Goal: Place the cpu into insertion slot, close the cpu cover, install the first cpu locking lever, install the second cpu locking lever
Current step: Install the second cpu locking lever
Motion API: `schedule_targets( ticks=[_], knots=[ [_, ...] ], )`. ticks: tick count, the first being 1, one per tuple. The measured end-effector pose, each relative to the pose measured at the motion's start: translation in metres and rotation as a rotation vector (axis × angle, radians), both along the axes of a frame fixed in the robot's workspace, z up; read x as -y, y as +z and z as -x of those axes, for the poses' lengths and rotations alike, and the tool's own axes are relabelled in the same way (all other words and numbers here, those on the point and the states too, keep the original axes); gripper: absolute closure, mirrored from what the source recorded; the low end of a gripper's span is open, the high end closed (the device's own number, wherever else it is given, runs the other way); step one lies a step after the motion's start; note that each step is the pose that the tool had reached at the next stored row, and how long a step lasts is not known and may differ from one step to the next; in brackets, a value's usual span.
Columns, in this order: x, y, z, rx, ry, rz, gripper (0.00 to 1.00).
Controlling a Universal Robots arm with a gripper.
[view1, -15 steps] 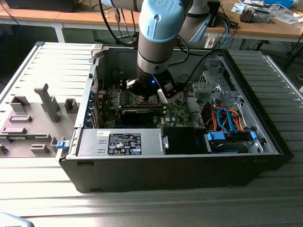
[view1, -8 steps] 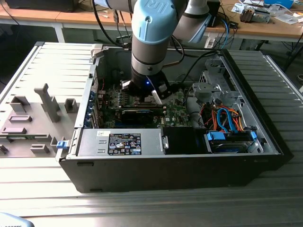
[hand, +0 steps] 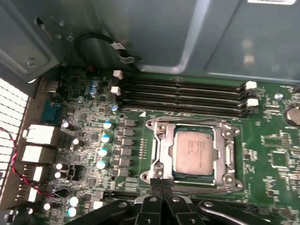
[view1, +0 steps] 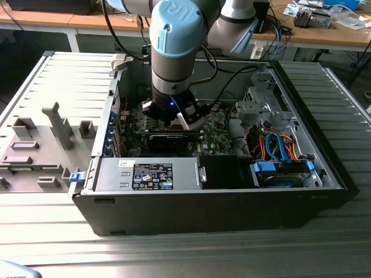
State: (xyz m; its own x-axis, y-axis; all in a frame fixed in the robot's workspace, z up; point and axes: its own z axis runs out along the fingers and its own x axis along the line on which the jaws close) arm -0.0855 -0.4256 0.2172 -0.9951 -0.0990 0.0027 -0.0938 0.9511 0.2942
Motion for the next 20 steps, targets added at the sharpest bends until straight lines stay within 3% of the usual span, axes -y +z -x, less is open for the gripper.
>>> schedule_targets(
  ticks=[9, 12, 14, 20],
  knots=[
    [0.0001, -0.0126, 0.0078, -0.0001, 0.0, 0.0001, 0.89],
    [-0.0022, -0.015, 0.0101, -0.0003, 0.0, 0.0005, 0.89],
    [-0.0119, -0.0162, 0.0101, -0.0001, 0.003, 0.0059, 0.89],
    [-0.0129, -0.0181, 0.0102, 0.0001, 0.003, 0.02, 0.89]
  ],
)
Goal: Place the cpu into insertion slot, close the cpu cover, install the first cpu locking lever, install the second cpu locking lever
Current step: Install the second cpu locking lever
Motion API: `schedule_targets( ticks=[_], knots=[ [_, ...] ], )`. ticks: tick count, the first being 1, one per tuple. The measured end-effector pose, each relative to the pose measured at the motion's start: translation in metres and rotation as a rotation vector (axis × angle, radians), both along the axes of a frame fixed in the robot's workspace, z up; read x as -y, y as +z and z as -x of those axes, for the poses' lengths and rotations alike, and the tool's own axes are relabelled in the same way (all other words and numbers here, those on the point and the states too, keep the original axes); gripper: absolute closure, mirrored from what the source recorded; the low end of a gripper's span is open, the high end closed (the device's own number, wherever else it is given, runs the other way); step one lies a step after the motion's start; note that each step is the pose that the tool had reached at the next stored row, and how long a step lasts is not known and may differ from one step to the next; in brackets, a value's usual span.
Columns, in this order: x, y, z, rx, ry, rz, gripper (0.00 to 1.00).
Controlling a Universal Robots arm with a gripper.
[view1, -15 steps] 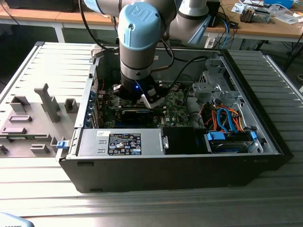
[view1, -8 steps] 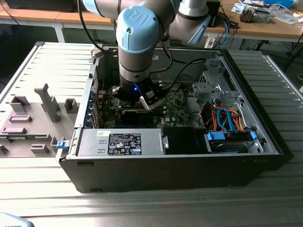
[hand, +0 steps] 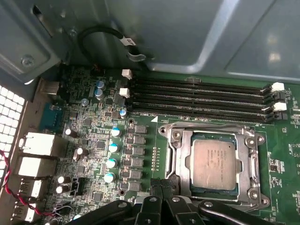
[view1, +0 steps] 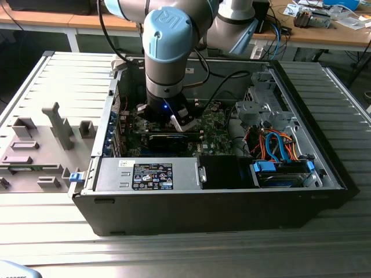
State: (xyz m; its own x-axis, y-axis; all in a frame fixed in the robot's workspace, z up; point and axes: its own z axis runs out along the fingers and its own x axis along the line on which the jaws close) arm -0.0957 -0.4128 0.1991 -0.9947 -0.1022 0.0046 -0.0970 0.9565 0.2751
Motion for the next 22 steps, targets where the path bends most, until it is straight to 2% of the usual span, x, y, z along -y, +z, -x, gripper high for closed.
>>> schedule_targets(
  ticks=[2, 4, 7, 9, 10, 12, 13, 14, 15, 16, 17, 21, 22],
  knots=[
    [0.0001, 0.0016, -0.0001, 0.0002, 0.0, 0.0037, 0.89],
    [0.0, 0.0081, -0.0001, 0.0003, 0.0, 0.005, 0.89],
    [-0.0004, 0.0228, 0.0, 0.0004, 0.0, 0.0067, 0.89],
    [-0.0007, 0.0364, 0.0, 0.0003, 0.0, 0.0068, 0.89],
    [-0.0008, 0.0408, 0.0, 0.0003, 0.0, 0.0068, 0.89],
    [-0.0009, 0.0535, 0.0, 0.0003, 0.0, 0.0072, 0.89],
    [-0.0009, 0.0573, 0.0, 0.0004, 0.0, 0.0083, 0.89],
    [-0.001, 0.0596, 0.0001, 0.0004, 0.0, 0.0169, 0.89],
    [-0.001, 0.0598, -0.0002, -0.0003, 0.0, 0.0523, 0.89],
    [-0.0011, 0.0598, -0.0004, -0.0009, 0.0, 0.0704, 0.89],
    [-0.0011, 0.0598, -0.0006, -0.0016, 0.0, 0.0836, 0.89],
    [-0.0012, 0.0598, -0.0015, -0.0025, 0.001, 0.0845, 0.89],
    [-0.0012, 0.0598, -0.0061, -0.0036, 0.001, 0.0849, 0.89]
  ],
)
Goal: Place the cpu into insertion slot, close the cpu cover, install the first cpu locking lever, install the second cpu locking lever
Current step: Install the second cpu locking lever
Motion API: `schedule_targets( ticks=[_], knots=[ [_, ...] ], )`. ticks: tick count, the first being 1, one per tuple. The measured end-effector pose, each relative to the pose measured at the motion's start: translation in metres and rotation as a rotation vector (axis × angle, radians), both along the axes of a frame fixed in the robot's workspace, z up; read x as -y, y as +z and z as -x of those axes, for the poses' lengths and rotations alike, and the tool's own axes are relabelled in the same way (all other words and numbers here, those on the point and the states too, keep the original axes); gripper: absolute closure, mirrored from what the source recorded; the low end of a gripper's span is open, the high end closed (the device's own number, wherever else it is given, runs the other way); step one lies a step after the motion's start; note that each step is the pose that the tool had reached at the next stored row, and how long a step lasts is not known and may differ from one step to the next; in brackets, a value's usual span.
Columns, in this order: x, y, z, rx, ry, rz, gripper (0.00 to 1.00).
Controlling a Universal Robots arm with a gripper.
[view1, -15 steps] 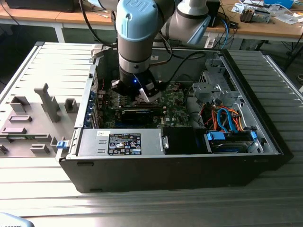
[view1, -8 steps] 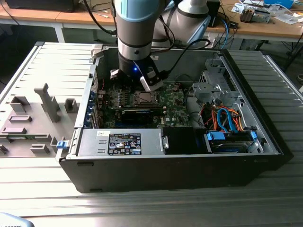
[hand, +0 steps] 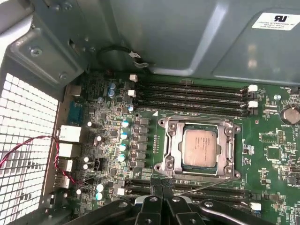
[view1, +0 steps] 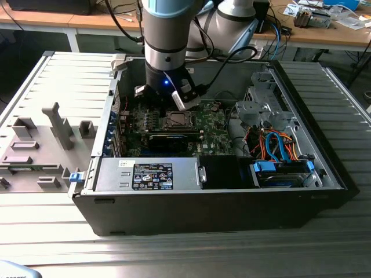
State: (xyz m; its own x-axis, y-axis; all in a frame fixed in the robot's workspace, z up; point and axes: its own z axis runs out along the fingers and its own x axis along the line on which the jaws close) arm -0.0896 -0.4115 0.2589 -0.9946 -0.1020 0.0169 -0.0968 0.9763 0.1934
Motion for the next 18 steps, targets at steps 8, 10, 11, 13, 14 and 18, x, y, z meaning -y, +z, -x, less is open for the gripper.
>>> schedule_targets(
  ticks=[8, 10, 11, 13, 14, 18],
  knots=[
    [0.0019, -0.004, -0.0125, -0.0062, -0.001, 0.0013, 0.89],
    [0.0031, -0.0084, -0.0125, -0.0063, -0.001, 0.0014, 0.89],
    [0.0034, -0.0119, -0.0125, -0.0063, -0.001, 0.0015, 0.89],
    [0.0034, -0.0187, -0.0113, -0.0062, -0.001, 0.0017, 0.89],
    [0.0034, -0.0224, -0.0088, -0.0063, -0.001, 0.0018, 0.89],
    [0.0034, -0.0308, 0.0004, -0.0064, -0.001, 0.002, 0.89]
  ],
)
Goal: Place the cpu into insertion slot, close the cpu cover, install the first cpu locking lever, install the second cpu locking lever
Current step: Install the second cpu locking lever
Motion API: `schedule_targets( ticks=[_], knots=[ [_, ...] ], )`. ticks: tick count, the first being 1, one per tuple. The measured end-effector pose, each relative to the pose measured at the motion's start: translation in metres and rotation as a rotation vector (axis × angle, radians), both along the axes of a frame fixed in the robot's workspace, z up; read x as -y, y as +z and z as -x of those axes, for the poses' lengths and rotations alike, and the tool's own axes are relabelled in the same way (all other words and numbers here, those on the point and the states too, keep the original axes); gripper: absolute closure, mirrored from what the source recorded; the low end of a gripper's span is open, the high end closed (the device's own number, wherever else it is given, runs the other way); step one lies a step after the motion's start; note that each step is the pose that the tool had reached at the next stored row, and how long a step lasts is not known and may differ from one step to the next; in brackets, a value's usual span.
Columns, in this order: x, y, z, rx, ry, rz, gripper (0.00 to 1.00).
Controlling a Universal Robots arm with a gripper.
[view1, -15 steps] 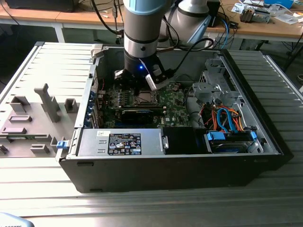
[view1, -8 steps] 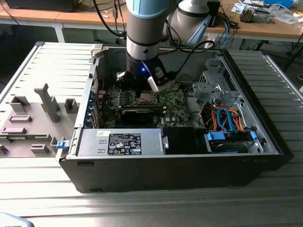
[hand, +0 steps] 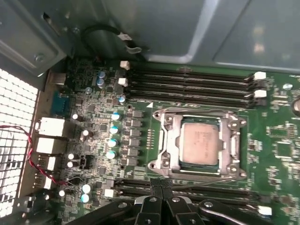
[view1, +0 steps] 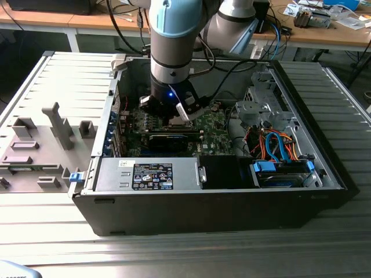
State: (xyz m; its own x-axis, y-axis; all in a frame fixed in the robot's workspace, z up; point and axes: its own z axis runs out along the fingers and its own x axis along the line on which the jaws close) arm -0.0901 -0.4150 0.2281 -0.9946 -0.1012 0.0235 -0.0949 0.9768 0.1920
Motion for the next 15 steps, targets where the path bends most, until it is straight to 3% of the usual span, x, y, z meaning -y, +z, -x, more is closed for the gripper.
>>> schedule_targets(
  ticks=[4, 11, 13, 14, 15],
  knots=[
    [-0.0002, -0.0096, 0.0038, -0.0002, 0.0, 0.0, 0.89],
    [-0.0057, -0.0249, 0.0038, 0.0, 0.0, -0.0008, 0.89],
    [-0.0083, -0.0273, 0.0041, -0.0006, 0.0, -0.0069, 0.89],
    [-0.0094, -0.0283, 0.0052, 0.0012, 0.0, -0.0145, 0.89],
    [-0.0093, -0.0287, 0.0055, 0.0026, 0.0, -0.0146, 0.89]
  ],
)
